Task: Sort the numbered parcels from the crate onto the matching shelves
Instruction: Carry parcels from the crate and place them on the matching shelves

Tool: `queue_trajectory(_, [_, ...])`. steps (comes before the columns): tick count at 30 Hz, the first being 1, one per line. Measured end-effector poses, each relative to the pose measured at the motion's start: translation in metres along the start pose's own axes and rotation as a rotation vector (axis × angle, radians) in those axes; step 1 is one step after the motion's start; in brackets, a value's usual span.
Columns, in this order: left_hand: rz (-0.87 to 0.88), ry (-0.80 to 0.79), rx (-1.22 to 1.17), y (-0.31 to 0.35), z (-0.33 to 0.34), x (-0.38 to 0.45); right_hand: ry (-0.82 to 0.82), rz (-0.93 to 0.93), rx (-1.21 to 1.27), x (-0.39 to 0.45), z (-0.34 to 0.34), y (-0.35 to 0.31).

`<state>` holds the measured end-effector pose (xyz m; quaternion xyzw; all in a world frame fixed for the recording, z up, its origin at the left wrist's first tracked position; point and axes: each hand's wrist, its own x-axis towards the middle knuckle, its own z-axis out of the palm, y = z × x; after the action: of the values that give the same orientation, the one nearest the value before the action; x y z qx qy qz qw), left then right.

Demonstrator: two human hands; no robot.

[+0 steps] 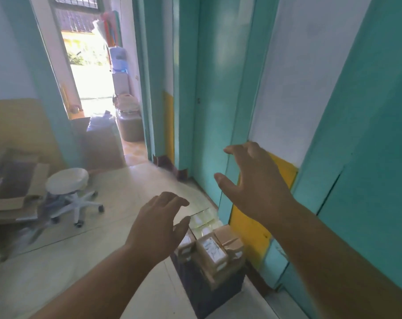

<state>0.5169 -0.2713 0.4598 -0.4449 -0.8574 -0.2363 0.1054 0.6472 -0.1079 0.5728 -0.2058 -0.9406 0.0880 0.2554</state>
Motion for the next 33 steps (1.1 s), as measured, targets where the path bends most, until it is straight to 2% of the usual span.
queue_trajectory(11, [0.078, -0.202, -0.026, -0.137, 0.081, 0.187, -0.036, 0.149, -0.020, 0.189, 0.137, 0.035])
queue_trajectory(16, [0.276, -0.336, -0.119, -0.203, 0.144, 0.268, 0.003, 0.344, -0.102, 0.233, 0.199, 0.038])
queue_trajectory(21, [0.392, -0.465, -0.184, -0.241, 0.184, 0.333, 0.004, 0.573, -0.209, 0.255, 0.226, 0.034])
queue_trajectory(26, [0.491, -0.675, -0.185, -0.271, 0.228, 0.347, -0.097, 0.767, -0.234, 0.256, 0.282, 0.033])
queue_trajectory(30, [0.448, -0.817, -0.147, -0.315, 0.293, 0.320, -0.196, 0.831, -0.168, 0.241, 0.366, 0.043])
queue_trajectory(33, [0.337, -0.900, -0.164, -0.353, 0.349, 0.295, -0.260, 0.863, -0.150, 0.225, 0.435, 0.058])
